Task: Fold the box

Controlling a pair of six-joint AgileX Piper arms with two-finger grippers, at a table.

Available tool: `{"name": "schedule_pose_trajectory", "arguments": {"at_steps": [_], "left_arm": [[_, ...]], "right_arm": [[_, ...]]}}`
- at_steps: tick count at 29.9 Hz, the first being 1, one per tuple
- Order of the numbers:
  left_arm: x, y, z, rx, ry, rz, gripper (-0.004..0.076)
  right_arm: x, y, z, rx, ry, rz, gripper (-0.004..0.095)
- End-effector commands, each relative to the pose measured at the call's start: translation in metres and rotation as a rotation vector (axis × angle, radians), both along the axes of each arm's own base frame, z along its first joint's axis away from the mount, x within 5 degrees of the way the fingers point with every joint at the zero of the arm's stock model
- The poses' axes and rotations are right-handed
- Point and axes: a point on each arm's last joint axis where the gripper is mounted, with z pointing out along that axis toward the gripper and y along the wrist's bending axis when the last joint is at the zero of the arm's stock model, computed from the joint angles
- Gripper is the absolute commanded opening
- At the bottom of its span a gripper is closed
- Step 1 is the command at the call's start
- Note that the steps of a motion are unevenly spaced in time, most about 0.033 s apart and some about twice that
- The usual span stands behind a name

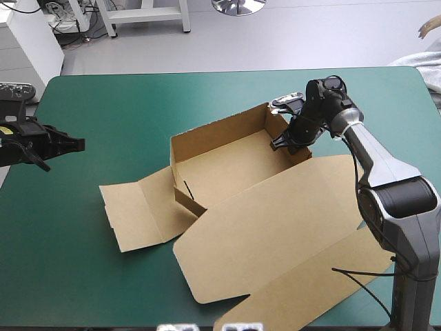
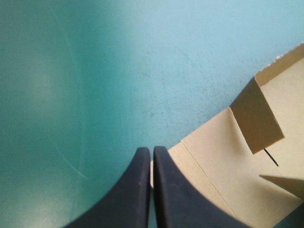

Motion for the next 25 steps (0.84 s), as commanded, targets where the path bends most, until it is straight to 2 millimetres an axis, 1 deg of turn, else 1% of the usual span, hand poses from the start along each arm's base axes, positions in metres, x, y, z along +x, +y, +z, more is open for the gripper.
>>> {"name": "schedule_pose_trajectory", "arguments": {"at_steps": [1, 4, 7, 9, 12, 16, 18, 21, 25], "left_arm": [[-0.005, -0.002, 0.016, -0.012, -0.096, 0.004, 0.0006], [-0.005, -0.002, 0.016, -0.012, -0.096, 0.004, 0.0006], [-0.005, -0.002, 0.016, -0.007, -0.094, 0.008, 0.0006], [-0.005, 0.0, 0.016, 0.01, -0.093, 0.016, 0.0006], [-0.004, 0.001, 0.016, 0.024, -0.103, 0.024, 0.0006], [-0.001, 0.007, 0.016, 0.055, -0.117, 0.074, 0.0006], [0.004, 0.013, 0.014, 0.069, -0.106, 0.133, 0.0006], [0.014, 0.019, 0.006, 0.09, -0.066, 0.174, 0.0006], [0.033, 0.022, -0.01, 0.072, 0.004, 0.166, 0.0006]], "right_arm": [[-0.014, -0.005, 0.048, 0.045, -0.088, 0.004, -0.0017], [-0.022, -0.012, 0.07, 0.085, -0.129, -0.009, -0.0017], [-0.033, -0.025, 0.098, 0.172, -0.177, -0.032, -0.0017], [-0.044, -0.036, 0.122, 0.243, -0.222, -0.047, -0.0017], [-0.06, -0.052, 0.148, 0.296, -0.285, -0.054, -0.0017], [-0.079, -0.074, 0.171, 0.296, -0.35, -0.096, -0.0019], [-0.087, -0.085, 0.182, 0.296, -0.387, -0.115, -0.0019], [-0.098, -0.098, 0.195, 0.296, -0.434, -0.133, -0.0019], [-0.106, -0.106, 0.204, 0.335, -0.461, -0.149, -0.0019]]}}
